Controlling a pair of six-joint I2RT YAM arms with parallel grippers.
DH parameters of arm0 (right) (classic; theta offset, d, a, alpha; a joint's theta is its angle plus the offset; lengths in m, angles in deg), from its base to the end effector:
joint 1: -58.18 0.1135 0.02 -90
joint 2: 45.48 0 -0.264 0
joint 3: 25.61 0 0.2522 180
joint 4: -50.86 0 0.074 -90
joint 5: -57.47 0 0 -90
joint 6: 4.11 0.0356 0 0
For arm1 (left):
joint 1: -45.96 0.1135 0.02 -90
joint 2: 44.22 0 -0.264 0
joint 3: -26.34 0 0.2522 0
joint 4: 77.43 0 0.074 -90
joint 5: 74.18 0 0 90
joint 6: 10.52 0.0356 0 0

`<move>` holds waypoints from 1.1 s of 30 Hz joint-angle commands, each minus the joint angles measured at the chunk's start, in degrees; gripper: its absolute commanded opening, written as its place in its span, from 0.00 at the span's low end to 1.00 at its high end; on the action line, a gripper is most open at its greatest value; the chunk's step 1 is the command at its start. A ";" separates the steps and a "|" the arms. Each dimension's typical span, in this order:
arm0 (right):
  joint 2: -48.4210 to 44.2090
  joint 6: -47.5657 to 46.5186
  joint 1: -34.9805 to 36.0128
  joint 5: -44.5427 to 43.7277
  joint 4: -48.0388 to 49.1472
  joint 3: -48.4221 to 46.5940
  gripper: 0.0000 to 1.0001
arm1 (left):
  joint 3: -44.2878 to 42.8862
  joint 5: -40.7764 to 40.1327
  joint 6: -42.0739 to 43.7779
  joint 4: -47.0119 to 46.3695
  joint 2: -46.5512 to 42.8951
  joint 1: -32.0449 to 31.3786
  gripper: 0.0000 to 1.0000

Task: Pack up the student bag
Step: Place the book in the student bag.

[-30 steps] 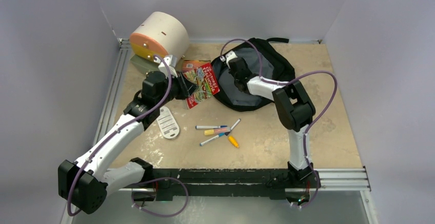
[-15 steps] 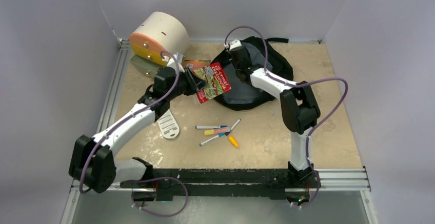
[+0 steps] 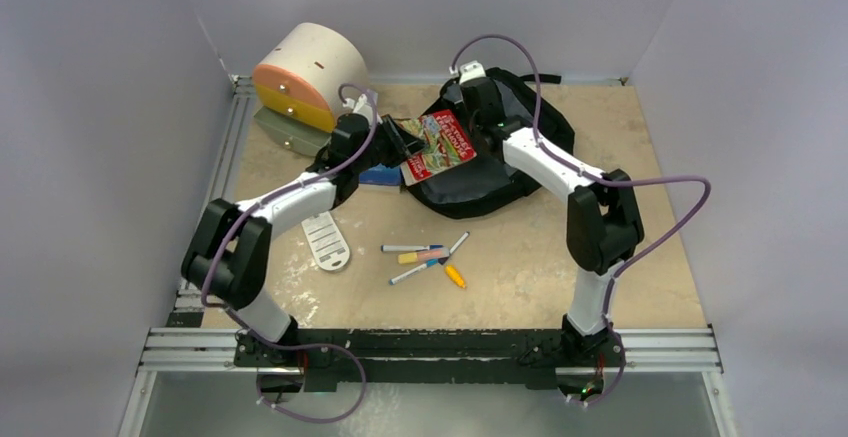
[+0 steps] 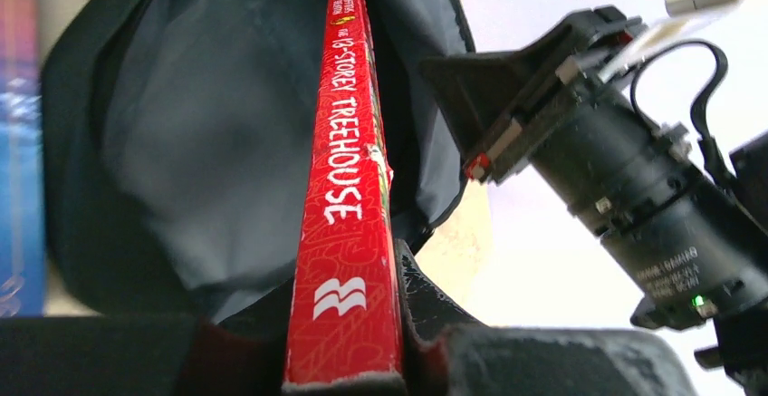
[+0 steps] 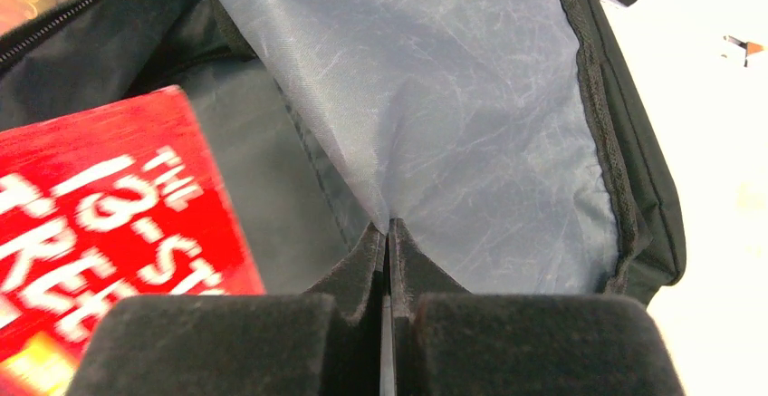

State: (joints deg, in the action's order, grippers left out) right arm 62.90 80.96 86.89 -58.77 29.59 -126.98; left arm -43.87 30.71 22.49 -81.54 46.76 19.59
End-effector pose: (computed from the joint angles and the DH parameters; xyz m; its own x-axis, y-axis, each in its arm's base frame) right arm 0.3995 0.2008 0.2831 -0.4063 -0.3104 -0.8594 -0.1248 0.9506 -0.2844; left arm 0.3222 -0.1700 0.2569 -0.6849 -0.5650 -0.4601 0.1386 0.5189 -0.8435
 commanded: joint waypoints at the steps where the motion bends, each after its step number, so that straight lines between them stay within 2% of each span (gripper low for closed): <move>1: -5.56 2.23 0.65 2.05 4.13 -0.19 0.00 | -7.10 3.58 -5.83 -11.73 5.16 -0.70 0.00; 16: -8.46 4.49 0.65 4.55 6.23 0.97 0.00 | -23.80 7.34 -13.66 -15.86 24.84 -2.94 0.00; 23: -9.49 4.49 0.65 4.78 6.63 2.97 0.00 | -32.52 9.14 -16.62 -24.03 35.66 -4.69 0.00; 33: -10.03 7.40 0.65 5.21 7.24 5.12 0.00 | -50.60 6.03 -15.03 -18.46 51.70 -7.40 0.00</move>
State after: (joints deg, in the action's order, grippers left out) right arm 57.44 85.83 86.93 -55.27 32.11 -121.93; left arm -86.25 37.14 8.06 -95.85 95.55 13.27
